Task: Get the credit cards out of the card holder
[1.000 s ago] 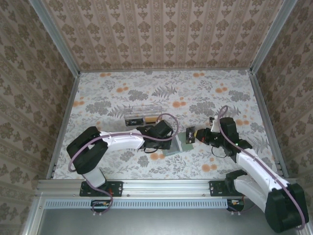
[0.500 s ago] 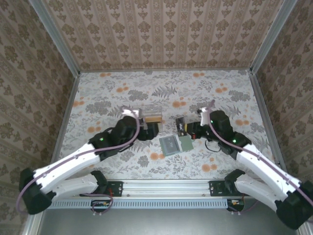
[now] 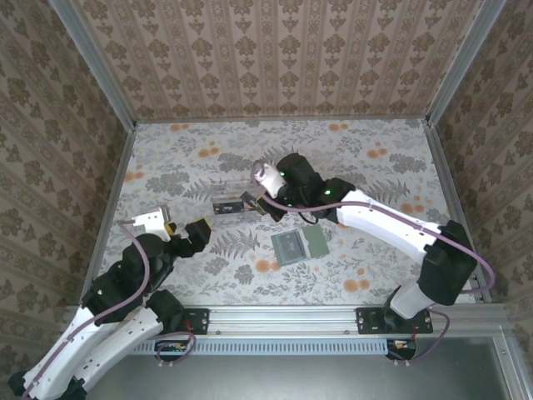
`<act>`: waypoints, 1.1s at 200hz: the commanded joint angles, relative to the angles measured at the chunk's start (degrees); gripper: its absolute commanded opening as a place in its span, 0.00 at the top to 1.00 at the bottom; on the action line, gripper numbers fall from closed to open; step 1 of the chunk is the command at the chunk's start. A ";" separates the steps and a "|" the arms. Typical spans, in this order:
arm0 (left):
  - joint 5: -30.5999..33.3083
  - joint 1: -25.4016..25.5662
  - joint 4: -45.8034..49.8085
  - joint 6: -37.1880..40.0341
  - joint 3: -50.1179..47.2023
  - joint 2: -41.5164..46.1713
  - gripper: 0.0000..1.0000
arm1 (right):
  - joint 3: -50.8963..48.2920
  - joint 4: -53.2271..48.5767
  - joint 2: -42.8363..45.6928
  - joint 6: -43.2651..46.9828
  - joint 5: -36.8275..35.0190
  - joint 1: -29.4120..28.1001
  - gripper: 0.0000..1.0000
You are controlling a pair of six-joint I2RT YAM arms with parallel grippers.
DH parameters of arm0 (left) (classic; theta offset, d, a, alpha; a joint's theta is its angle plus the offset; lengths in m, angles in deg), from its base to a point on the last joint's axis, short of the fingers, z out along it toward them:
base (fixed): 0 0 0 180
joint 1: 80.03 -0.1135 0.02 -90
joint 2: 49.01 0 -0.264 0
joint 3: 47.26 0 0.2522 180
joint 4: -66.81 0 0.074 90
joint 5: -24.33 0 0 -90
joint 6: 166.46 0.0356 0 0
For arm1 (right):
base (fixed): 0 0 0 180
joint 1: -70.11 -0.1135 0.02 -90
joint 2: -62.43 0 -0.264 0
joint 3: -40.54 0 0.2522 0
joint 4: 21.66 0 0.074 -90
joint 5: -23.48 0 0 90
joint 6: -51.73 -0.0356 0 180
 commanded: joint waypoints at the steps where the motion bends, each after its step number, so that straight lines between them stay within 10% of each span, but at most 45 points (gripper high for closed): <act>1: 2.02 -0.32 4.00 1.60 0.52 0.42 0.00 | 3.45 -2.88 -3.20 14.81 -3.68 -2.07 1.00; 87: 3.92 -0.40 8.15 2.05 4.04 1.14 0.00 | 19.55 -10.66 -19.54 34.01 -11.19 -5.89 1.00; 220: 6.28 -0.30 11.93 1.62 5.55 2.44 0.00 | 27.50 -9.81 -29.51 40.11 -16.89 -8.65 1.00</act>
